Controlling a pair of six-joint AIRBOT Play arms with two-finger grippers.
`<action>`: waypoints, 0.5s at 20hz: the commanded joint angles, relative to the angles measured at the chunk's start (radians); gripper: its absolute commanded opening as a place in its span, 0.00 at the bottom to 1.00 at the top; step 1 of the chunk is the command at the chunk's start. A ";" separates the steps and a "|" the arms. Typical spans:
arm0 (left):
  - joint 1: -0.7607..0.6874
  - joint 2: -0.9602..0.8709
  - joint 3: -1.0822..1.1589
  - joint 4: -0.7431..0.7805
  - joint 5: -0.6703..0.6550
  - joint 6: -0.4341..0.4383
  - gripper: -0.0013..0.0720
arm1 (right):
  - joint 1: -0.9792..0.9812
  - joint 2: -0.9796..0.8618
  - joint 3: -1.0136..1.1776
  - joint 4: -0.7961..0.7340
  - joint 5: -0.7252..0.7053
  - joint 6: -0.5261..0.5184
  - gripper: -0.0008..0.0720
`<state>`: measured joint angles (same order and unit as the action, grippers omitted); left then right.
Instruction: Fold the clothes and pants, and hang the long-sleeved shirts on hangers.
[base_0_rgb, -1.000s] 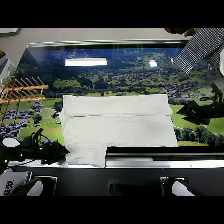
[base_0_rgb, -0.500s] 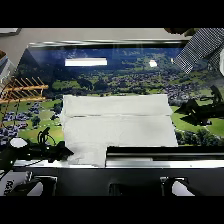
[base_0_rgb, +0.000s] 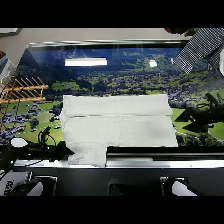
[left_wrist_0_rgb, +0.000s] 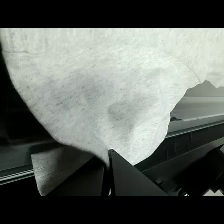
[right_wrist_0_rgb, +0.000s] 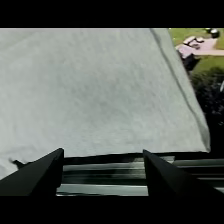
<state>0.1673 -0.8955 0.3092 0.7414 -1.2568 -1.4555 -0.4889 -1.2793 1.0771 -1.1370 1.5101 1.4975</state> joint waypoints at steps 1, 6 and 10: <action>0.000 -0.001 0.000 -0.001 -0.006 0.001 0.05 | 0.000 -0.037 -0.061 -0.180 -0.030 -0.008 0.80; 0.000 -0.001 0.000 -0.001 -0.010 0.000 0.05 | 0.000 -0.063 -0.100 -0.282 -0.075 0.000 0.77; 0.000 -0.001 0.000 -0.001 -0.010 0.000 0.05 | 0.000 -0.110 -0.116 -0.243 -0.070 -0.029 0.77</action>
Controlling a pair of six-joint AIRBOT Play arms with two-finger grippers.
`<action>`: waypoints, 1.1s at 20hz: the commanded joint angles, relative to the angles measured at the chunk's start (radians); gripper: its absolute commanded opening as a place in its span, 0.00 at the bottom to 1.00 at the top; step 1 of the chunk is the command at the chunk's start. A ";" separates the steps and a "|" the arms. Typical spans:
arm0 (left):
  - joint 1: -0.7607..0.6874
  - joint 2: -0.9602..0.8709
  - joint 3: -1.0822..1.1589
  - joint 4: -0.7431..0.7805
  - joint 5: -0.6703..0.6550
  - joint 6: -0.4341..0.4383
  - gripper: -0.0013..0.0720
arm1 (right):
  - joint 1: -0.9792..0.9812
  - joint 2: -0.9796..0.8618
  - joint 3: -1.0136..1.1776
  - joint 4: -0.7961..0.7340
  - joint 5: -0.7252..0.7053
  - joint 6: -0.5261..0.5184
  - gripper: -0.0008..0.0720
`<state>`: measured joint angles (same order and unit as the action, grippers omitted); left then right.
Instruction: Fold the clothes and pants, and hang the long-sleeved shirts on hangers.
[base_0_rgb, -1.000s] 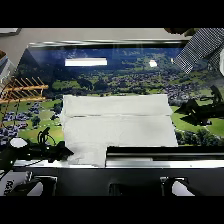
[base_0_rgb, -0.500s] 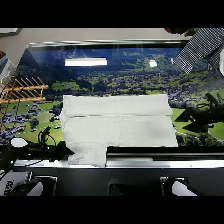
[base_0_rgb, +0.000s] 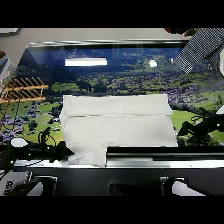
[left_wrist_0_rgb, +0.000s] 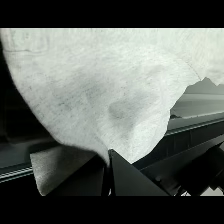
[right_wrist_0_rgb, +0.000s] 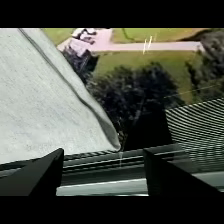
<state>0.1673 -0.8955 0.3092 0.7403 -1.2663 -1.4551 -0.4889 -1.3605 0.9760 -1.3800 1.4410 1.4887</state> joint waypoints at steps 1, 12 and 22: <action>0.000 -0.001 0.000 0.000 0.000 0.000 0.05 | 0.000 -0.036 -0.025 0.014 0.000 -0.029 0.77; 0.000 -0.001 0.000 0.000 0.000 0.000 0.05 | 0.000 -0.039 -0.122 0.178 -0.062 -0.065 0.40; 0.002 0.010 0.007 0.002 -0.021 0.000 0.05 | 0.001 0.008 -0.122 0.240 0.004 -0.075 0.05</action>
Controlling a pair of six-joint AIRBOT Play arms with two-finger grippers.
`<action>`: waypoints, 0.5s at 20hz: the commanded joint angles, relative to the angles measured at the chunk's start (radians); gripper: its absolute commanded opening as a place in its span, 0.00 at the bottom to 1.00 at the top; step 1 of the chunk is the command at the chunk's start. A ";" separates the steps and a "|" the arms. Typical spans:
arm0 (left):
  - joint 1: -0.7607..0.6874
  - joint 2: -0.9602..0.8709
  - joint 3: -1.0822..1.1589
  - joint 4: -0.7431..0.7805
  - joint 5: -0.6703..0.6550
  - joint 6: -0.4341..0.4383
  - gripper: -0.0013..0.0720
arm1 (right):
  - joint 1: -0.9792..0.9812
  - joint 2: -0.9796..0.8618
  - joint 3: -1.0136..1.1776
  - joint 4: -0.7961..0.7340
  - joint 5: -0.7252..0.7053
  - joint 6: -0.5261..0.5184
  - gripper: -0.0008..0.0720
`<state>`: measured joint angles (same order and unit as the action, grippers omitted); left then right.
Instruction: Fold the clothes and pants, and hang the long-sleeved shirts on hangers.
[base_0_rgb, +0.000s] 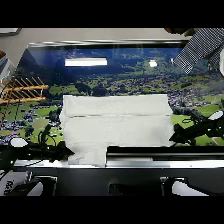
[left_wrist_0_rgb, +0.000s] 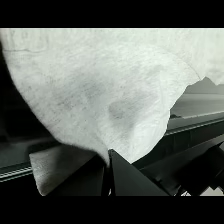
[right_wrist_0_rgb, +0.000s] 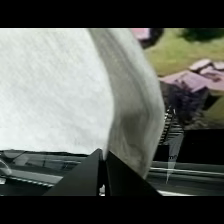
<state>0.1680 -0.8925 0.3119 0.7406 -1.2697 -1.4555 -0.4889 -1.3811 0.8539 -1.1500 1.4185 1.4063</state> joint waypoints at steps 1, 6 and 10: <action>0.001 0.014 0.011 0.002 -0.038 0.000 0.04 | 0.001 0.054 0.000 -0.001 0.032 0.016 0.05; 0.001 0.157 0.031 0.019 -0.145 -0.043 0.04 | 0.001 0.191 -0.003 -0.103 0.100 0.083 0.05; 0.001 0.370 0.031 0.108 -0.247 -0.190 0.04 | 0.001 0.327 -0.005 -0.102 0.157 0.143 0.05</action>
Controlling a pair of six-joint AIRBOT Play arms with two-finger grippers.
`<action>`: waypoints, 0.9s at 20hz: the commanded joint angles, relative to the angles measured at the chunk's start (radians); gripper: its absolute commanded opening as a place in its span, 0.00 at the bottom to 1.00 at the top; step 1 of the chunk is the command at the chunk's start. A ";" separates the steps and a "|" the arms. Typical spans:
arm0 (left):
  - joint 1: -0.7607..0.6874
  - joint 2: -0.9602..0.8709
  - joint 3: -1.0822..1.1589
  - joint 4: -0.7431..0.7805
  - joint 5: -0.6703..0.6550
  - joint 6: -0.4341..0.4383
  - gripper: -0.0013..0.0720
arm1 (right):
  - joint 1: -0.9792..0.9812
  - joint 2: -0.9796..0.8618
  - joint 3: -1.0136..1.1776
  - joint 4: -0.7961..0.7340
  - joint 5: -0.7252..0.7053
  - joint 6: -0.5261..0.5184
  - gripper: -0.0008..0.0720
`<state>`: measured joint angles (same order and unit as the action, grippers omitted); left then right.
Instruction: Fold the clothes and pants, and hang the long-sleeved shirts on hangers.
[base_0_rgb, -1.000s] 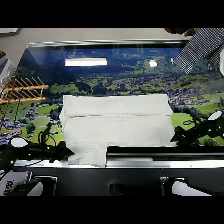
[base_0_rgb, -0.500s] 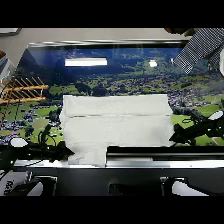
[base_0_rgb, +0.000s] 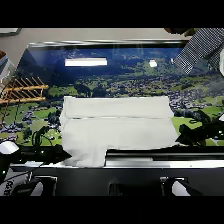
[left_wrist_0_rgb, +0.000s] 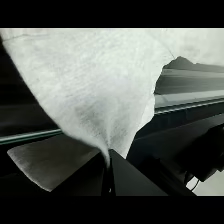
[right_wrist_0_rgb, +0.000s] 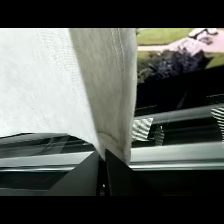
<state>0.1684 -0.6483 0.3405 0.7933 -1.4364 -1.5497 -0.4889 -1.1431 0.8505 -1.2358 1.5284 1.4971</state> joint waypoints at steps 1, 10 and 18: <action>0.000 0.180 0.004 0.065 -0.100 -0.127 0.04 | 0.001 0.128 -0.001 -0.014 0.054 0.067 0.05; -0.001 0.072 0.177 0.063 0.141 -0.062 0.04 | 0.001 0.134 0.000 0.395 -0.154 -0.127 0.05; -0.002 -0.498 0.551 -0.047 0.286 0.159 0.04 | 0.002 -0.073 0.008 0.580 -0.396 -0.233 0.05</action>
<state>0.1673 -0.9562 0.7555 0.7883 -1.1980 -1.4746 -0.4881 -1.1477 0.8520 -0.7589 1.2324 1.3148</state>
